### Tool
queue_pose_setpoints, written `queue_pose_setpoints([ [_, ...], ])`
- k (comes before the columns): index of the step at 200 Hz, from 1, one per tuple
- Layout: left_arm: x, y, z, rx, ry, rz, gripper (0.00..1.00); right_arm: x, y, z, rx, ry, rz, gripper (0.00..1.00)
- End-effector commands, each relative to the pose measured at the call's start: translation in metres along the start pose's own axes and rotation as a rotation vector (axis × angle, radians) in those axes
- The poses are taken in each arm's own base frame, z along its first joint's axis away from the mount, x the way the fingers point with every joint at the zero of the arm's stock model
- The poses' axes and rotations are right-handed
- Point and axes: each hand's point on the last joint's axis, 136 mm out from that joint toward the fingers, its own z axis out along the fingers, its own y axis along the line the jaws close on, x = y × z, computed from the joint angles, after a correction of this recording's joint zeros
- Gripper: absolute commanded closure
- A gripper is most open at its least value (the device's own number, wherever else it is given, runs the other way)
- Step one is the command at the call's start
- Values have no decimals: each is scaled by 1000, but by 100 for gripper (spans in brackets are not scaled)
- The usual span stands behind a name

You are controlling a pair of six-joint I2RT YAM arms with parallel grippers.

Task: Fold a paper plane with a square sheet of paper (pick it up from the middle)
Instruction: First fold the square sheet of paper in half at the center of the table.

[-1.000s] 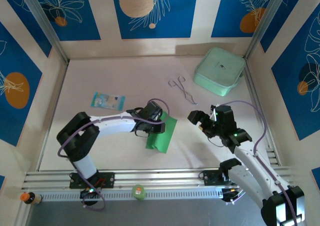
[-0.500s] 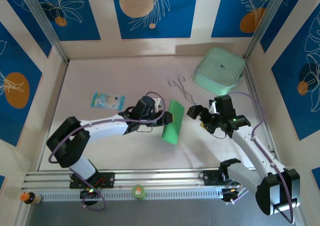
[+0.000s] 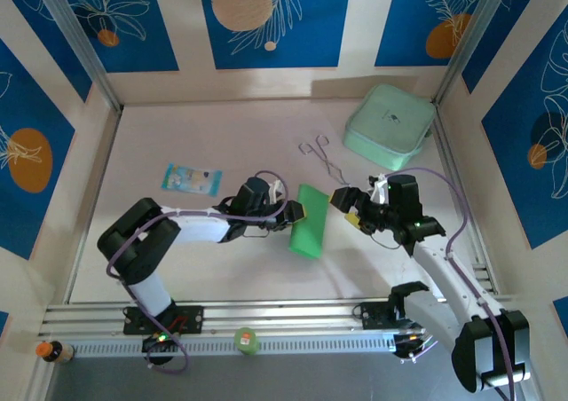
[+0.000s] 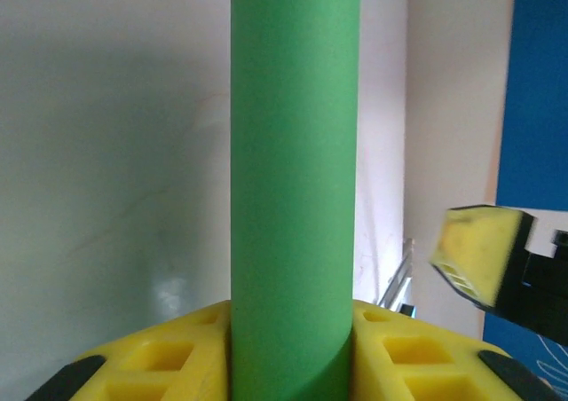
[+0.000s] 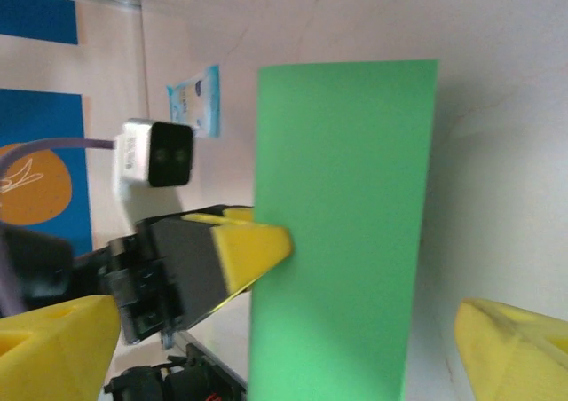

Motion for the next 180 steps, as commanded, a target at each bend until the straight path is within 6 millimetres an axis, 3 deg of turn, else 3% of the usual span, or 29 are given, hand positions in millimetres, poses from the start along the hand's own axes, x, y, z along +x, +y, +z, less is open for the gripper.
queue_pose_setpoints([
  [1, -4, 16, 2, -9, -2, -43, 65, 7, 1, 6, -47, 27, 4, 6],
  [31, 1, 37, 4, -51, 8, -61, 65, 12, -5, 11, -51, 29, 37, 11],
  [71, 8, 65, 4, -113, 6, -102, 63, 26, 6, 19, -49, 100, -34, 13],
  [138, -4, 70, -14, -138, -126, -86, 65, 41, 0, 37, 20, 158, -39, 14],
  [180, -4, 70, -11, -146, -121, -78, 63, 44, -1, 40, 40, 171, -57, 14],
])
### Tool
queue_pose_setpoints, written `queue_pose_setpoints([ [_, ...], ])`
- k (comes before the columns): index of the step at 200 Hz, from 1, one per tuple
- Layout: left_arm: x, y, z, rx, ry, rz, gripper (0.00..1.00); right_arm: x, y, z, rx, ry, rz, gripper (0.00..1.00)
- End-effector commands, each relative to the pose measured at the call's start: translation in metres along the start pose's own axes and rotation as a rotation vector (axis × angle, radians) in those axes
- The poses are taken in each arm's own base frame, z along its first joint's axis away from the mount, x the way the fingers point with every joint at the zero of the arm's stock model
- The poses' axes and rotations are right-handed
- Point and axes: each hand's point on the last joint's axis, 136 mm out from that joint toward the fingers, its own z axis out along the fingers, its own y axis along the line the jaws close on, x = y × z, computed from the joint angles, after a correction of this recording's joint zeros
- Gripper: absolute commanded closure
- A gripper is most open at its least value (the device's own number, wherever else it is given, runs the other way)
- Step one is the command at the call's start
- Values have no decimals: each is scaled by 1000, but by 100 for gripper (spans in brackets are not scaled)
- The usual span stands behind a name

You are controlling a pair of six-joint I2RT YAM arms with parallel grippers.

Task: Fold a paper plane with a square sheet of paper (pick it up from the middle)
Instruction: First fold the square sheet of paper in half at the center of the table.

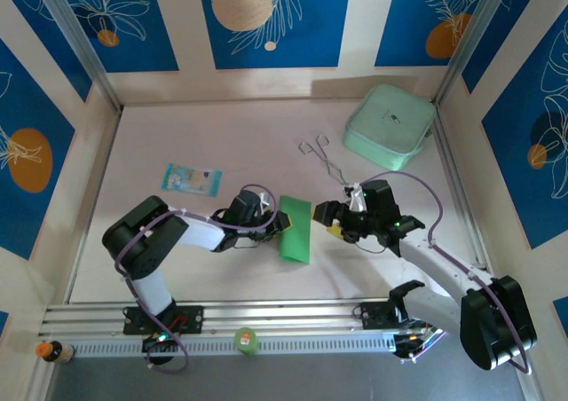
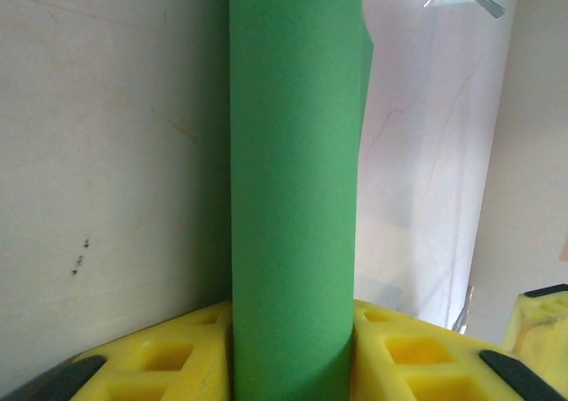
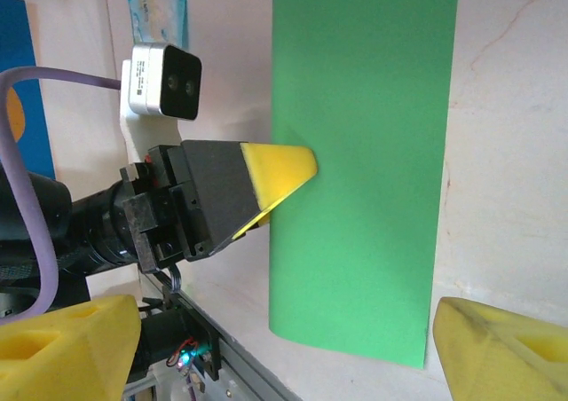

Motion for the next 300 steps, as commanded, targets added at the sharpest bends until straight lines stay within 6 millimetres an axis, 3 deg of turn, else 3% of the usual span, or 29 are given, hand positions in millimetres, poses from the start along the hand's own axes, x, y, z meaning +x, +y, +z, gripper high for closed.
queue_pose_setpoints([
  [1, -8, 4, -2, -25, -45, 6, 63, -4, 7, -1, 9, -9, -25, 14],
  [36, -5, 21, -6, -132, -37, 46, 50, -4, 2, 1, 32, -14, -15, 14],
  [77, -8, 29, -20, -277, -20, 159, 42, -3, -4, 5, 51, -7, 11, 15],
  [144, -14, 25, -27, -338, -9, 250, 44, -2, -5, 15, 56, 24, 26, 16],
  [236, -17, 41, -31, -435, 4, 267, 54, 3, -6, 24, 61, 42, 39, 18],
  [300, -15, 50, -23, -441, 10, 220, 53, 3, -5, 27, 64, 52, 38, 18],
])
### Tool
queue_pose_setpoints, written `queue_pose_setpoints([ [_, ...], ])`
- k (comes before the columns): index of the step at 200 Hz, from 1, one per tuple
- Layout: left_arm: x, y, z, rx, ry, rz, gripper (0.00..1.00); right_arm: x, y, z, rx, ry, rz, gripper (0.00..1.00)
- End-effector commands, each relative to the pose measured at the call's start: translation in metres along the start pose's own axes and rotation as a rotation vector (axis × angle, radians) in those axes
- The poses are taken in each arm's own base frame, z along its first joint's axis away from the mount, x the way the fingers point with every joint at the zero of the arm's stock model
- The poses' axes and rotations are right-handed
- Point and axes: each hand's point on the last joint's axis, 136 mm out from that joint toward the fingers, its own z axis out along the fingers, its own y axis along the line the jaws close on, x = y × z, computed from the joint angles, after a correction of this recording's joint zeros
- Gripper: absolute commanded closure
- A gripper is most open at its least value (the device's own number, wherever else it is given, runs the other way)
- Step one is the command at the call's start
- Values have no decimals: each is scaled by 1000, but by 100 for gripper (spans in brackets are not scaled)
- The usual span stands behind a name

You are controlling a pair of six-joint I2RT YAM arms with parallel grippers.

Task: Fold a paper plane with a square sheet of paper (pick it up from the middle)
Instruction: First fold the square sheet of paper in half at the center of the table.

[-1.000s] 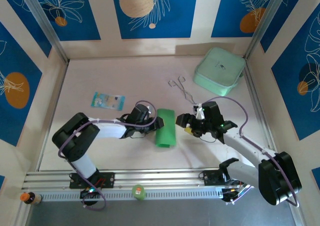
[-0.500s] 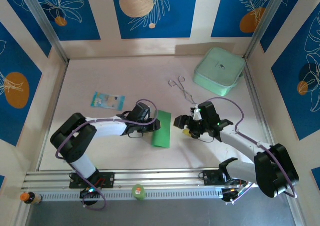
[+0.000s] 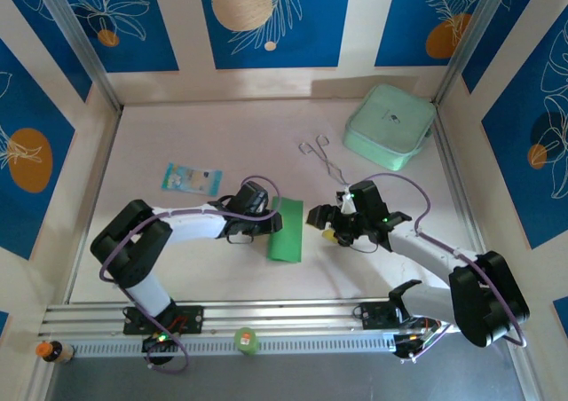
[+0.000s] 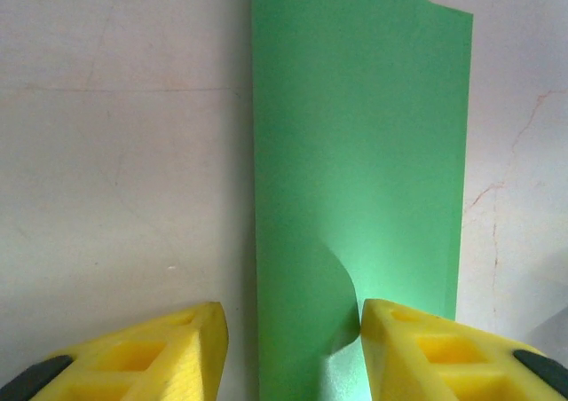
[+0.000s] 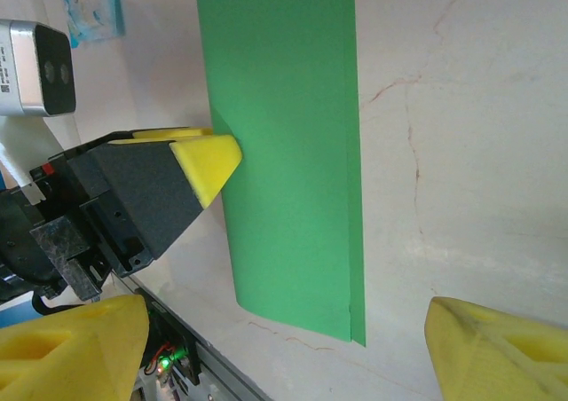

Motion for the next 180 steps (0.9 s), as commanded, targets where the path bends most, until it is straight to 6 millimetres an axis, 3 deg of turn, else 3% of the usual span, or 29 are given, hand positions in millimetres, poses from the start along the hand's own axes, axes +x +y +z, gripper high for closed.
queue_pose_setpoints([
  [1, 5, 18, 10, -67, 27, -32, 53, -4, 13, -1, -21, -6, -13, 18],
  [47, 9, 28, 15, -117, 48, -27, 54, -3, 8, 0, -9, -4, -5, 18],
  [122, 15, 33, 25, -156, 126, 102, 50, -3, 7, 1, -2, -4, -2, 18],
  [180, 12, 33, 30, -164, 128, 101, 46, -3, 5, 1, 4, -5, 2, 18],
])
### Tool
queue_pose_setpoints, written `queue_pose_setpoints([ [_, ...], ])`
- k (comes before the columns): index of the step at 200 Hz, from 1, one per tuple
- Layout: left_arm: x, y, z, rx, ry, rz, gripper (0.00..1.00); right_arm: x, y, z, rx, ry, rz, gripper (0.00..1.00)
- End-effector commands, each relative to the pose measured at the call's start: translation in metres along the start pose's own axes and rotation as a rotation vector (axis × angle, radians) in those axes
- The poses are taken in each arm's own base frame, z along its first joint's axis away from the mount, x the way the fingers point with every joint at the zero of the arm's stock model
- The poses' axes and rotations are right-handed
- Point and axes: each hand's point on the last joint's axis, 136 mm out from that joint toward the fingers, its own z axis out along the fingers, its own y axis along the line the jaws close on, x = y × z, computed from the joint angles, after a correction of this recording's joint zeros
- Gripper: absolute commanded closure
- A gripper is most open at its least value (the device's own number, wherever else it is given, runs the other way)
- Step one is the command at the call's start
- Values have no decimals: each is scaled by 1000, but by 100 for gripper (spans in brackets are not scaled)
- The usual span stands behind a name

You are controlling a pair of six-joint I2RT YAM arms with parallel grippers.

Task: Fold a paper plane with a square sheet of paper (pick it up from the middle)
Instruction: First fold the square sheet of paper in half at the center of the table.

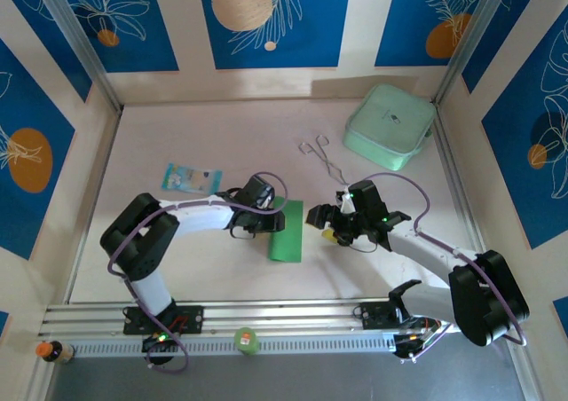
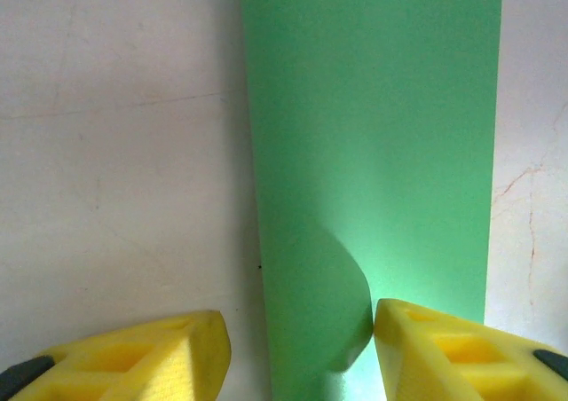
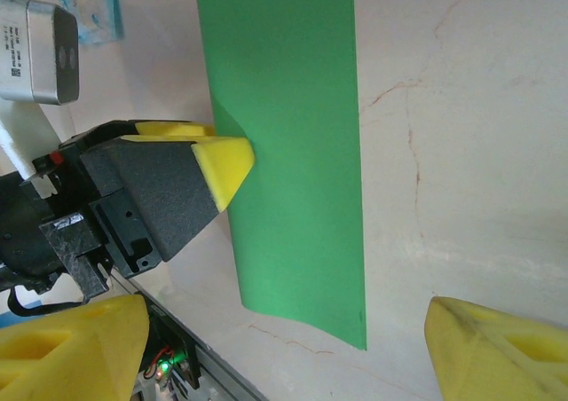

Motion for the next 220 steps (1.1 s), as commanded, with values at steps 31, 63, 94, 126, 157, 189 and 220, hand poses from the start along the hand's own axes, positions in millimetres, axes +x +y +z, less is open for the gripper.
queue_pose_setpoints([
  [31, 12, 30, 27, -105, 46, 0, 46, -1, 4, 1, 1, 5, -1, 18],
  [63, 11, 31, 26, -108, 42, -5, 47, -1, 4, 2, 3, 6, 3, 18],
  [94, 12, 26, 28, -84, 43, -17, 47, -1, 4, 2, 4, 6, 3, 18],
  [126, 12, 27, 31, -85, 47, -26, 46, 0, 2, 3, 8, 8, 8, 18],
  [157, 12, 29, 32, -103, 48, -22, 45, -1, 2, 3, 9, 8, 7, 18],
  [189, 10, 29, 32, -106, 49, -18, 45, 0, 2, 4, 11, 11, 11, 18],
  [220, 11, 28, 33, -103, 56, 0, 45, 0, 1, 4, 13, 11, 12, 18],
])
